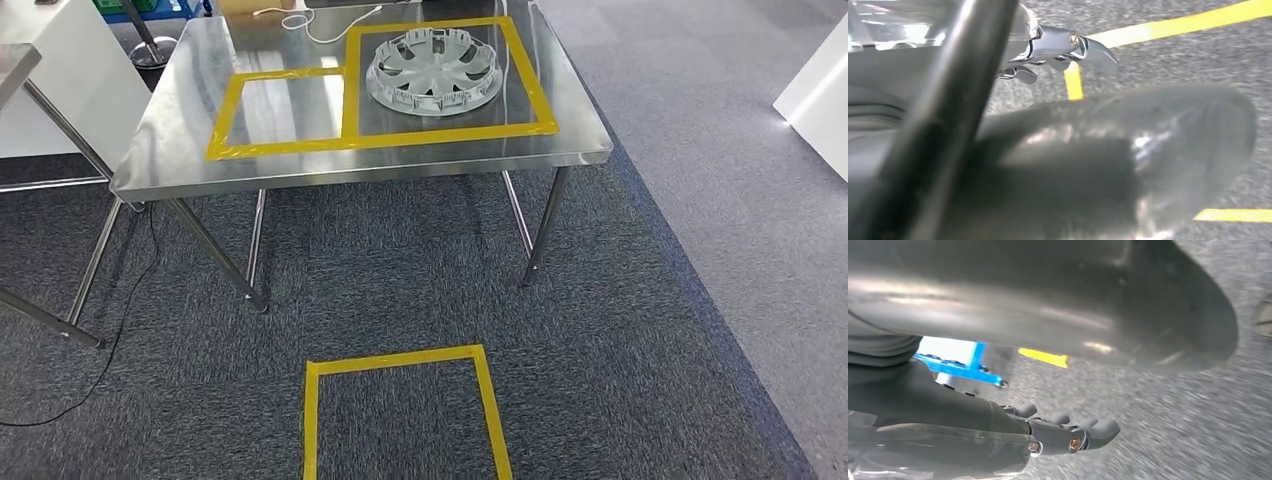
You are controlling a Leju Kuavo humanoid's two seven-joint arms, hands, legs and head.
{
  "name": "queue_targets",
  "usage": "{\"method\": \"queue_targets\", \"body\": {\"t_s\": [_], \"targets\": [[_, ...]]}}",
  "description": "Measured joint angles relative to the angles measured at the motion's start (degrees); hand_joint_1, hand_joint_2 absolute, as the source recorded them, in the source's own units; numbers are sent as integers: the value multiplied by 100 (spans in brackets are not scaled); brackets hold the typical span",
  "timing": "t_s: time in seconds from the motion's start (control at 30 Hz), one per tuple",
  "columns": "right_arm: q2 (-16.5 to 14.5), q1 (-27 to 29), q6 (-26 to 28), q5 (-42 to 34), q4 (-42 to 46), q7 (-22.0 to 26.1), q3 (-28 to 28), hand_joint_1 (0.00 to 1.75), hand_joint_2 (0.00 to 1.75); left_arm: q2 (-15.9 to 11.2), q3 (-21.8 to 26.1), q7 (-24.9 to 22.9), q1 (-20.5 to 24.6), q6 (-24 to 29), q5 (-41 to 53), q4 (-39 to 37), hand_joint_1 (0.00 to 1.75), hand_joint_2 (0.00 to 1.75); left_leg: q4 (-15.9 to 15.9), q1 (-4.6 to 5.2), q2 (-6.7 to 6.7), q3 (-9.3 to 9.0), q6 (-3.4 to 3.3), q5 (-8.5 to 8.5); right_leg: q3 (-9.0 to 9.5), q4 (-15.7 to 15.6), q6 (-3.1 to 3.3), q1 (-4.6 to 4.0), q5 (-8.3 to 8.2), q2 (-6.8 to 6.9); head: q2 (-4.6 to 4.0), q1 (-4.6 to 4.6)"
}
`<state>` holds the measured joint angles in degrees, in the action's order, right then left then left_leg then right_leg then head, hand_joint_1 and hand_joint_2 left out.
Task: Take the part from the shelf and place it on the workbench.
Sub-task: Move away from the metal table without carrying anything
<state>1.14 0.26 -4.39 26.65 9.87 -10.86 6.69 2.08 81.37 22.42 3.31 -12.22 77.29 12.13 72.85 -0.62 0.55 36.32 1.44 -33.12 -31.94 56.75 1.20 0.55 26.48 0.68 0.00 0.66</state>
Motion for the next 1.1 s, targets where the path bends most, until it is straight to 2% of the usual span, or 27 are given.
{"method": "queue_targets", "body": {"t_s": [0.07,0.1,0.13,0.2,0.27,0.3,0.33,0.4,0.43,0.47,0.5,0.53,0.57,0.6,0.63,0.67,0.7,0.77,0.8,0.83,0.9,0.93,0.97,1.0,1.03,1.07,1.1], "targets": [[6,-7,26,-65,-9,-224,18,0,0,5,-14,-49,17,25,10,-2,0,0,-653,6,-3,-535,-60,265,-160,65,-24,-5,-86,-5,0,2],[8,-12,53,-134,-13,-392,41,0,0,7,-21,-96,36,48,14,-2,0,0,-1078,20,-4,-822,-99,291,-216,89,-47,-11,-127,-8,0,0],[9,-18,91,-222,-17,-589,81,0,0,9,-27,-156,56,73,16,-2,0,0,-1407,37,-5,-1015,-136,263,-250,101,-78,-13,-173,-4,0,-2],[10,-23,189,-401,-22,-960,193,0,0,14,-35,-272,81,112,17,-2,0,0,-1689,79,-3,-1127,-205,215,-282,93,-157,-5,-268,7,0,4],[15,-21,300,-528,-25,-1193,321,0,0,28,-40,-350,80,122,20,-3,0,0,-1735,69,12,-1060,-301,322,-313,116,-229,10,-265,2,0,11],[18,-20,329,-564,-26,-1252,375,0,0,38,-47,-372,80,130,26,-4,0,0,-1759,59,23,-1013,-355,392,-355,216,-253,14,-125,-11,0,3],[20,-20,322,-583,-27,-1275,423,0,0,48,-56,-380,83,144,41,-5,0,0,-1779,48,34,-952,-399,468,-424,425,-271,18,119,-25,0,-10],[9,-22,222,-593,-26,-1202,480,0,0,54,-89,-367,89,166,83,-5,0,0,-1771,62,43,-788,-443,594,-606,1112,-302,26,708,-41,0,-32],[-7,-23,171,-589,-26,-1132,493,0,0,49,-107,-354,89,169,107,-5,0,0,-1759,67,45,-702,-441,656,-667,1449,-318,29,871,-43,0,-37],[-26,-27,139,-583,-25,-1057,497,0,0,41,-124,-340,89,164,121,-4,0,0,-1741,70,47,-610,-432,715,-661,1657,-331,33,884,-43,0,-37],[-47,-33,129,-574,-25,-996,498,0,0,33,-135,-326,90,156,130,-4,0,0,-1715,69,49,-521,-418,768,-570,1679,-339,39,774,-42,0,-38],[-69,-42,133,-564,-25,-943,498,0,0,23,-144,-309,91,149,132,-4,0,0,-1680,67,49,-431,-399,816,-367,1487,-341,48,598,-42,0,-38],[-90,-57,141,-556,-25,-910,498,0,0,13,-150,-296,93,144,122,-4,0,0,-1635,66,49,-347,-377,855,-73,1129,-336,58,457,-41,0,-39],[-109,-74,153,-550,-24,-893,499,0,0,2,-153,-285,93,146,110,-4,0,0,-1577,73,46,-268,-352,884,243,684,-323,56,412,-42,0,-41],[-130,-89,166,-548,-22,-896,503,0,0,-11,-155,-281,93,157,95,-4,0,0,-1522,81,45,-205,-320,914,495,301,-297,50,436,-45,0,-37],[-154,-101,180,-547,-21,-913,512,0,0,-27,-156,-286,93,172,79,-4,0,0,-1484,89,46,-161,-286,945,640,50,-264,37,494,-48,0,-38],[-181,-110,197,-547,-21,-938,523,0,0,-39,-157,-297,92,185,63,-4,0,0,-1466,95,47,-130,-250,983,681,-68,-225,22,534,-51,0,-34],[-245,-117,240,-541,-24,-999,554,0,0,-68,-156,-334,82,198,33,-4,0,0,-1445,82,39,-86,-174,1009,607,-88,-124,26,466,-39,0,-41],[-275,-120,265,-533,-25,-1030,567,0,0,-77,-156,-354,71,201,20,-4,0,0,-1361,69,27,-43,-138,897,561,-94,-68,34,411,-24,0,-34],[-298,-121,284,-522,-27,-1054,578,0,0,-86,-156,-369,57,202,15,-4,0,0,-1172,54,14,28,-102,683,501,-102,-20,40,349,-9,0,-27],[-330,-121,300,-505,-27,-1072,593,0,0,-93,-156,-383,38,203,14,-4,0,0,-526,25,1,207,-40,117,357,-92,30,31,236,7,0,-7],[-342,-118,296,-497,-27,-1066,601,0,0,-95,-156,-384,35,203,16,-4,0,0,-184,15,0,270,-18,-71,272,-78,33,22,180,8,0,-3],[-352,-117,288,-493,-27,-1049,609,0,0,-96,-156,-383,35,202,21,-4,0,0,35,8,0,266,-7,-126,183,-57,30,16,126,8,0,-4],[-361,-117,278,-489,-27,-1026,616,0,0,-97,-157,-381,36,202,27,-4,0,0,75,4,-1,177,-7,-63,92,-28,22,14,78,6,0,-2],[-369,-117,267,-486,-27,-999,622,0,0,-97,-160,-379,38,201,31,-4,0,0,-97,3,-2,-19,-17,82,4,5,11,13,35,2,0,-1],[-378,-119,259,-486,-27,-975,625,0,0,-98,-162,-376,44,201,35,-4,0,0,-448,4,-6,-302,-41,231,-70,36,-2,12,-4,-2,0,0],[-389,-122,253,-486,-26,-961,627,0,0,-102,-166,-374,55,201,36,-4,0,0,-891,15,-12,-613,-77,293,-129,61,-23,8,-40,-4,0,1]]}}
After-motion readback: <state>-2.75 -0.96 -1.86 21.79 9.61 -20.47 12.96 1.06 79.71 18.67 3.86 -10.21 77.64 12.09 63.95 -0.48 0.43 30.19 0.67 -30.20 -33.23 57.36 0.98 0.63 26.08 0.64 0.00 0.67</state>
